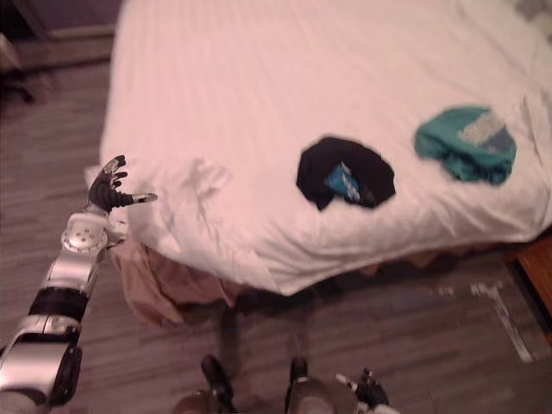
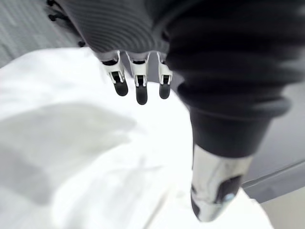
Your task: Tidy the bed and pick cloth on bed and put in laundry
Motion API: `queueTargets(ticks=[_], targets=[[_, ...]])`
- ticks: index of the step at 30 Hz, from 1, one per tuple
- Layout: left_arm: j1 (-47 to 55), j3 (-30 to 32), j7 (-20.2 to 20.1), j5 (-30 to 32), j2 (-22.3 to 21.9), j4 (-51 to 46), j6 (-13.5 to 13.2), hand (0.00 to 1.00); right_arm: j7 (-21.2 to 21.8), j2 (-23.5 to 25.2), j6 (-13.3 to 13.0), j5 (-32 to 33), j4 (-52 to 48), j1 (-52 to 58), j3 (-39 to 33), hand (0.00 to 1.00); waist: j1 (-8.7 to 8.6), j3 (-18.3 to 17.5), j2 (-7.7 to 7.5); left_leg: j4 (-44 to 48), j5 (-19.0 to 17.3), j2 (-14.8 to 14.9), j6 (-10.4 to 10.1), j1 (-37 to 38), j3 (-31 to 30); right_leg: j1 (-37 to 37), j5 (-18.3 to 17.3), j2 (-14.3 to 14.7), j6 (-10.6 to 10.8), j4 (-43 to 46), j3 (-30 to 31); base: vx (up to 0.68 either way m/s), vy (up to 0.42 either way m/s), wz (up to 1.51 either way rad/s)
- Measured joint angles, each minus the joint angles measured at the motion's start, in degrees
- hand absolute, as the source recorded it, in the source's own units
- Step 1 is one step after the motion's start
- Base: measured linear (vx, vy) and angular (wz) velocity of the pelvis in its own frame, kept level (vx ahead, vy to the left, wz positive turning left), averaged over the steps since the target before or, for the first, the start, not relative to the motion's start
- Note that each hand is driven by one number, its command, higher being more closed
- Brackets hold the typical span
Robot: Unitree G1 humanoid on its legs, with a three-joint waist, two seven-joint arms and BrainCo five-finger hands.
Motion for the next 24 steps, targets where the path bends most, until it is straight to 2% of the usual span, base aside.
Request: queueTargets(ticks=[2, 5, 10, 12, 16, 18, 21, 22, 24], targets=[[-3.3, 0.0, 0.0, 2.9, 1.3, 0.5, 0.0, 1.00, -0.1, 0.0, -0.2, 0.6, -2.5, -0.2, 2.3, 0.00, -0.13, 2.2, -0.80, 0.0, 0.2, 0.1, 0.2, -0.4, 1.5, -0.5, 1.0, 0.0, 0.2, -1.0, 0.7, -0.03, 0.032, -0.11], [-4.4, 0.0, -0.8, 7.1, 2.7, 0.6, 0.0, 1.00, 0.0, -0.1, -0.4, 3.0, -5.9, -0.4, 3.8, 0.00, -0.04, 2.7, -1.13, 0.0, 0.1, 0.3, 0.3, -1.6, 4.0, -1.8, 2.0, 0.0, 0.2, -2.1, 1.3, -0.01, 0.025, -0.11], [-3.1, 0.8, -2.4, 8.1, 4.0, 0.6, -1.2, 1.00, -0.3, -3.0, -1.2, 8.4, -12.8, -1.2, 3.6, 0.00, 0.08, 2.7, -1.13, 0.0, 0.3, 0.2, 0.3, -0.9, 5.2, -1.1, 2.7, -0.1, 0.5, -2.7, 1.7, 0.01, 0.026, -0.07], [3.1, 3.5, -2.3, 7.1, 3.7, -0.9, -2.9, 1.00, -2.1, -5.1, -2.7, 9.5, -22.2, -1.2, 1.0, 0.00, -0.41, 2.7, -1.09, 0.0, 0.1, 0.2, 0.2, 1.2, 5.3, 0.9, 2.7, -0.1, 0.6, -2.9, 1.7, 0.03, 0.023, -0.04], [13.6, 7.8, -2.0, 5.0, 3.1, -2.2, -6.3, 1.00, -4.9, -8.3, -4.8, 8.7, -31.3, -1.5, -5.0, 0.00, -0.65, 2.4, -0.83, 0.0, -0.4, 0.2, -0.3, 4.2, 4.9, 4.3, 2.2, -0.1, 1.1, -3.4, 1.3, 0.02, -0.004, 0.04], [22.6, 11.4, -0.8, 4.5, 0.4, -2.4, -8.1, 1.00, -6.7, -9.8, -4.7, 5.9, -33.6, -2.3, -9.0, 0.00, -0.67, 0.5, -0.55, 0.0, -0.4, -0.3, -0.4, 5.6, 3.4, 7.2, 1.4, -0.4, 1.4, -5.0, 0.4, 0.05, -0.022, 0.21], [30.9, 14.1, 0.8, 3.5, -3.0, -2.3, -9.2, 1.00, -7.2, -11.5, -4.0, 1.0, -35.4, -2.7, -9.4, 0.00, -0.56, -2.2, 0.23, 0.0, -0.4, -0.6, -0.4, 6.2, 0.6, 9.7, 0.8, -0.5, 1.3, -6.2, -1.6, 0.08, -0.027, 0.39], [33.1, 14.7, 1.3, 3.4, -4.6, -3.0, -9.9, 0.00, -7.1, -12.2, -2.5, -1.9, -36.4, -4.0, -8.8, 0.00, -0.22, -3.6, 0.54, 0.0, -0.4, -0.8, -0.4, 6.8, -0.8, 11.1, 0.4, -0.6, 1.4, -6.5, -2.7, 0.05, -0.015, 0.39], [33.9, 14.8, 1.5, 2.9, -6.6, -3.3, -9.9, 0.00, -6.6, -13.4, -1.7, -4.3, -37.5, -6.2, -6.7, 0.00, -0.05, -5.4, 1.01, 0.0, -0.5, -1.0, -0.5, 7.1, -1.9, 12.1, 0.0, -0.8, 1.6, -6.7, -3.7, 0.05, -0.005, 0.30]])
